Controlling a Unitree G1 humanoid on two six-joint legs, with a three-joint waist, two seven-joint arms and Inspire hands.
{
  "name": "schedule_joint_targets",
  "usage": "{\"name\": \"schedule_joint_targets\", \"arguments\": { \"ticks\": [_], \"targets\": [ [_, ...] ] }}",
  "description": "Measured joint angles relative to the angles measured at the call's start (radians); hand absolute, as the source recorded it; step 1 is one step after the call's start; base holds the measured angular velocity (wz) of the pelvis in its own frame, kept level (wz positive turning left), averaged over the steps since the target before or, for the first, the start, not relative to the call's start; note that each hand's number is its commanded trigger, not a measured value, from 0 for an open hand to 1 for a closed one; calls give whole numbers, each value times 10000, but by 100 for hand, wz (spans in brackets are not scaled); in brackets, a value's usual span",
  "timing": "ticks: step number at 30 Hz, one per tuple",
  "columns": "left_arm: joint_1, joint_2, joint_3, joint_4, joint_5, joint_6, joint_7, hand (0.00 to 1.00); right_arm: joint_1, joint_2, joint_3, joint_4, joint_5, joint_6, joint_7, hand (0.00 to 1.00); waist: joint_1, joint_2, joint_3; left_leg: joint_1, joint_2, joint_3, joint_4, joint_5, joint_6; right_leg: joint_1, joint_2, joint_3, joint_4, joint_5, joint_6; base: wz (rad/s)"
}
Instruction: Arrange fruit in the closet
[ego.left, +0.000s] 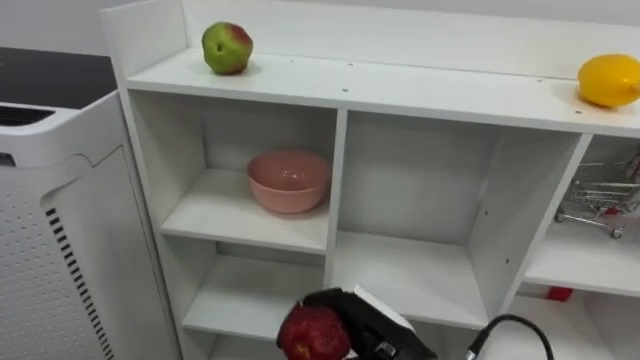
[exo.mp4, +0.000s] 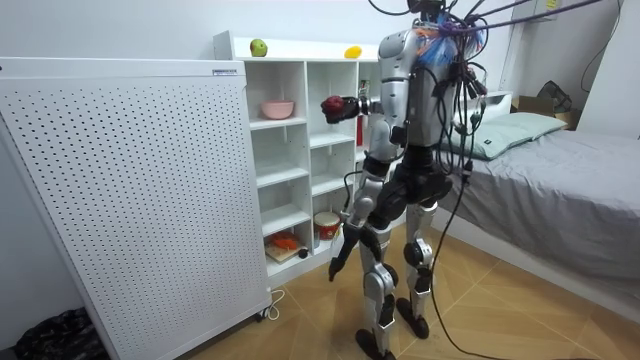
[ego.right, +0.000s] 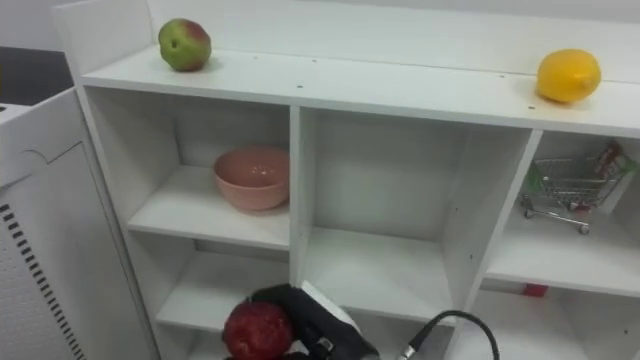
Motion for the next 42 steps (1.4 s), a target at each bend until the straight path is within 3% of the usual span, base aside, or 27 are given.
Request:
{"name": "schedule_joint_targets", "arguments": {
  "ticks": [2, 5, 15, 19, 24, 26, 30, 32, 36, 42],
  "targets": [
    [-155, 43, 5, -18, -13, -224, -32, 0, -95, 76, 54, -290, -19, -121, 334, 100, 78, -150, 53, 1, -1, -1, 2, -5, -1, 35, 44, -11, -27, 5, 8, 5],
    [-232, 57, 3, -18, -298, -431, -32, 0, -94, 235, 104, -345, -29, -154, 762, 100, 90, -179, 73, -17, -18, -1, 1, -23, 26, 50, 42, -7, -96, 35, 48, 0],
    [-199, 252, -203, 19, -1067, -438, 44, 0, -66, 185, 200, -78, -72, -154, 1008, 100, 59, -142, 98, -23, -25, -108, 5, -50, 52, 145, 22, -221, -151, 53, 60, 3],
    [-220, 256, -310, 91, -1147, -434, 81, 0, 7, 241, 198, 859, -297, -149, 1029, 100, 70, -54, 149, -563, -25, -158, 655, -313, 75, -218, -56, -223, 301, -75, 40, 5],
    [-255, 271, -280, 144, -1624, -449, 149, 0, 88, 336, 27, 1873, -831, -139, 817, 100, 68, 142, 248, -1904, -50, -204, 2328, -886, 126, -1496, -350, -156, 1880, -633, -13, 1],
    [-253, 275, -305, 250, -2211, -514, 153, 0, 56, 417, 25, 2591, -841, -158, 535, 100, 96, 327, 312, -2495, -75, -210, 3043, -1099, 152, -2050, -478, -156, 2586, -847, -60, 0],
    [-232, 316, -306, 227, -2718, -668, 244, 0, 59, 463, 25, 3086, -949, -166, 149, 100, 88, 448, 329, -3487, -243, -168, 4020, -1327, 176, -3218, -781, 62, 3780, -1239, -79, 1],
    [-171, 330, -310, 199, -3081, -667, 365, 0, 58, 365, 26, 3284, -1011, -165, -177, 100, 103, 570, 275, -4196, -275, -172, 4478, -1342, 170, -3918, -883, 119, 4262, -1324, -141, 2],
    [128, 355, -523, -122, -3551, -609, 740, 0, 65, 152, 31, 3312, -1109, -165, -829, 100, 82, 585, 274, -5075, -321, -253, 5033, -1353, 135, -4717, -1119, 5, 4879, -1466, -261, 11],
    [502, 442, -920, -643, -4121, -648, 1020, 0, -82, -126, -236, 4036, -1325, -239, -2074, 100, 102, 311, 226, -6313, -390, -286, 5946, -1436, 34, -5885, -1413, -68, 5954, -1758, -430, 13]
  ]
}}
